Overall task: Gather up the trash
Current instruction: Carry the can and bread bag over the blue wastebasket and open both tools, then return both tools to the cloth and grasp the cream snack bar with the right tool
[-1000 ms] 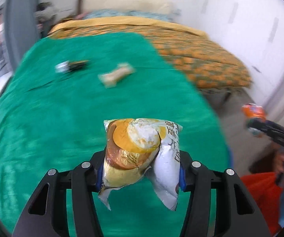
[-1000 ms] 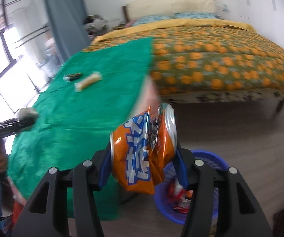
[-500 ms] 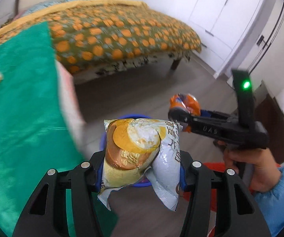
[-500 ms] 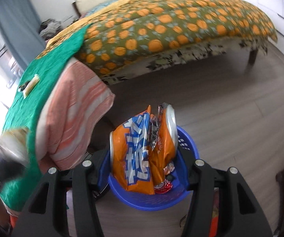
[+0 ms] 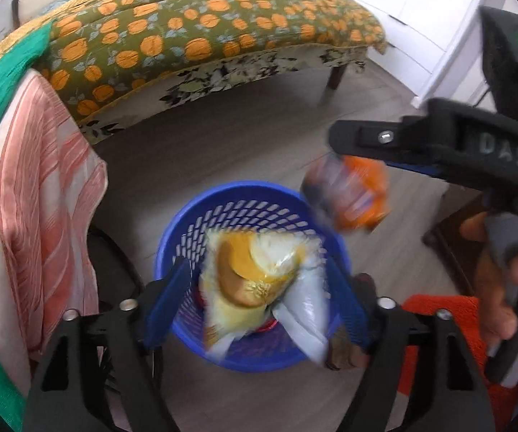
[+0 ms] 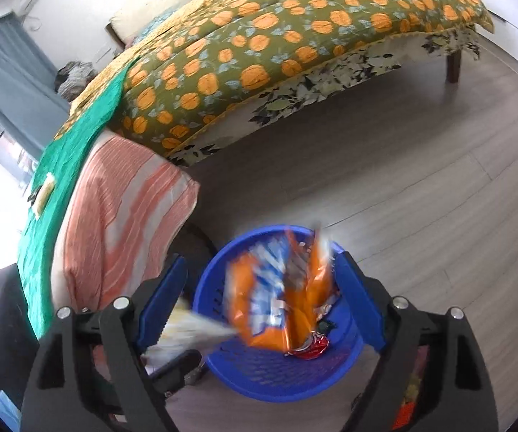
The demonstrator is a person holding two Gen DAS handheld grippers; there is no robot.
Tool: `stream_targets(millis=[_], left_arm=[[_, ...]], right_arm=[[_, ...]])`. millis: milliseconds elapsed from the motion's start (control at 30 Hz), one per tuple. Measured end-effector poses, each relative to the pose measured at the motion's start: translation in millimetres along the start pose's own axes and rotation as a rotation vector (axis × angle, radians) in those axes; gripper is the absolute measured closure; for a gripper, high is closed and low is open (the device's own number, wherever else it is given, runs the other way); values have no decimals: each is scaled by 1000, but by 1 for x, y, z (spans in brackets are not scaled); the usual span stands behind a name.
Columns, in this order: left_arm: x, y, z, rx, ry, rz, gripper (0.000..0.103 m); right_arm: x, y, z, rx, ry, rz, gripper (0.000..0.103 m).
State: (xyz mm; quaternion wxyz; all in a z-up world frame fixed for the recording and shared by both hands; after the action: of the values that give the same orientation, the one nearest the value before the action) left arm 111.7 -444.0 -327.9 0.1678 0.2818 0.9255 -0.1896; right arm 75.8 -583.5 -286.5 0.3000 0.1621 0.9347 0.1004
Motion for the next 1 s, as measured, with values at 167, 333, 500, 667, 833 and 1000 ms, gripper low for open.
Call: stream_targets(millis=[167,333,500,667,833,1000], left_arm=[[1,3,-34,41,-44,-15,15],[3,11,-96,87,-133,6,8],[19,61,-150,30,-204,0,6],[36,152,-185,-116,-244,-78,6],[42,253,-219,-236,-287,-219,6],[36,331,-253,-354,-359,-295,6]], right_arm=[[-4,-4,-13,19,-39,22,20],[-2,8,-26,84,-68,-17,15],[2,54,-31,150,-90,-192,15],[12,121,-32,190,-120,-411,15],[26,206,-25,111,-122,-524,15],[36,298,-13,20,-93,-616,9]])
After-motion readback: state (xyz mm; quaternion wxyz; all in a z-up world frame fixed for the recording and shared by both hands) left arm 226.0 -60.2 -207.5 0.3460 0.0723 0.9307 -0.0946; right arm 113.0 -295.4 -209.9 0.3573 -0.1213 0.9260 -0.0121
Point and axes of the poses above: each gripper's, at about its wrist camera, not at the fingertips, and z roughly the way its jaws point, y to its left, x to its underside, the point moved 7 cm from there along z, roughly the way its jaws point, and after that the axes turned 15 degrees about -z, right-handed, at the moved point
